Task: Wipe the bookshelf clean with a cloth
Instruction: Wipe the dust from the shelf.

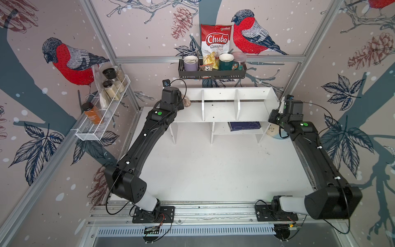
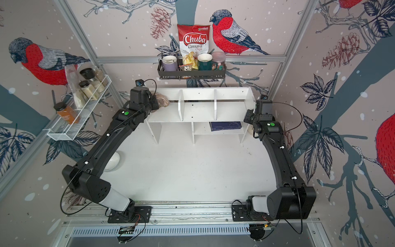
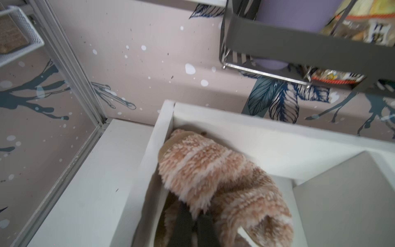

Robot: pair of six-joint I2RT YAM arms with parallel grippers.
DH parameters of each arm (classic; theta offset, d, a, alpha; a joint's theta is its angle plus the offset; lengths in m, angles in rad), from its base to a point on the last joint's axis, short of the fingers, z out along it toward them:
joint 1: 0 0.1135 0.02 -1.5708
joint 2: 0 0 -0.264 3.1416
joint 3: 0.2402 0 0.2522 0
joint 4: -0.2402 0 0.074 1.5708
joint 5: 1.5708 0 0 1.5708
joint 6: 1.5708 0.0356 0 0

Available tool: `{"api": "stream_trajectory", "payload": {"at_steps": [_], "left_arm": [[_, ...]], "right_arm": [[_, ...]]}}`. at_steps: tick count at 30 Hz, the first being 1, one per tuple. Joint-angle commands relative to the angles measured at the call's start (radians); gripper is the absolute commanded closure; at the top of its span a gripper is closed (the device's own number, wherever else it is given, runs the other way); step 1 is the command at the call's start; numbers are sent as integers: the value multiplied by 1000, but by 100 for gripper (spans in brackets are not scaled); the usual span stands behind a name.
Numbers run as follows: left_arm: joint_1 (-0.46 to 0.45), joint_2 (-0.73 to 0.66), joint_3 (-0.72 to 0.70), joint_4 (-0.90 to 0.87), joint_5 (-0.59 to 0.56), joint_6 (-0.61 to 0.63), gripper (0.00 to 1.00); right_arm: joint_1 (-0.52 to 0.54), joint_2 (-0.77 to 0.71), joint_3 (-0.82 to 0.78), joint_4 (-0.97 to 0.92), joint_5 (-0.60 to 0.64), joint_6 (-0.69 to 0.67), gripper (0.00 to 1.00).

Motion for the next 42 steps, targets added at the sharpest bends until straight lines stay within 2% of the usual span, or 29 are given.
{"api": "stream_trajectory", "payload": {"at_steps": [1,6,12,14,17,22,32,35,42], "left_arm": [[1,31,22,65,112,-22,100],[-37,-3,-91,230,243,-36,100],[-52,-110,-304,237,320,-60,100],[-52,-161,-377,211,305,-53,100],[-44,-210,-421,149,195,-24,100],[-28,-197,-350,61,31,20,100],[-53,-55,-100,115,-84,150,100],[-70,-37,-77,176,-66,169,100],[-123,-24,-106,123,-140,213,100]], "right_arm": [[3,13,-6,-26,-74,160,100],[1,29,-3,-26,-73,167,100],[-7,25,-1,-24,-77,167,100],[-7,23,-2,-22,-79,163,100],[-7,22,-4,-19,-85,163,100],[-7,22,-11,-14,-92,165,100],[-7,23,-11,-9,-105,164,100],[-7,25,-11,-4,-112,161,100],[-8,31,-11,-3,-106,151,100]]}}
